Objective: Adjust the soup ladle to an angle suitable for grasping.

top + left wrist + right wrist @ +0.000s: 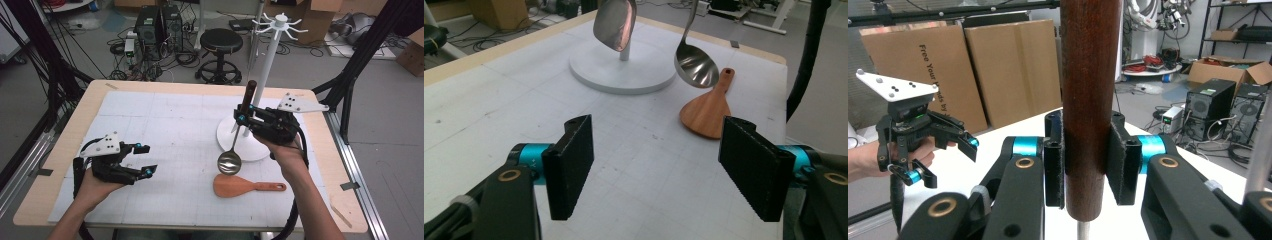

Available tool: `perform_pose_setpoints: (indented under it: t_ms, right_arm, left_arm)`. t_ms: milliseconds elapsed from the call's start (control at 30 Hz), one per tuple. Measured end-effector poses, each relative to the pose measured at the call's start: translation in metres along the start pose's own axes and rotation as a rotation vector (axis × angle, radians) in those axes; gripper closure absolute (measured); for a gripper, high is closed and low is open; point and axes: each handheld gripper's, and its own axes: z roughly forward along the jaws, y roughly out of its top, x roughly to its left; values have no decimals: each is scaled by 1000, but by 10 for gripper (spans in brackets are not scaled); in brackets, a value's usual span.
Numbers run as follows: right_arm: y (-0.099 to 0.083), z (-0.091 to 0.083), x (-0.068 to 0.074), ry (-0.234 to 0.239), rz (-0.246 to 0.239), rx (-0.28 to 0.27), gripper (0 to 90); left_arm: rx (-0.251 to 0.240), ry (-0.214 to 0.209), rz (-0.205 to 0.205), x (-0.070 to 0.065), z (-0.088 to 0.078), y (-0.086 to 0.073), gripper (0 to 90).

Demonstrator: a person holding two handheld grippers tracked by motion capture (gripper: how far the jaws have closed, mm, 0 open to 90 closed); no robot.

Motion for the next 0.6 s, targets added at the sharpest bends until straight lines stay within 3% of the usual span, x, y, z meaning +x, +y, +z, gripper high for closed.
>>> perform_pose_setpoints:
  t_ms: [600]
  right_arm:
    - [14, -5, -10, -28, 1, -10, 729]
  left_arm:
    - [-9, 36, -14, 8, -9, -5, 255]
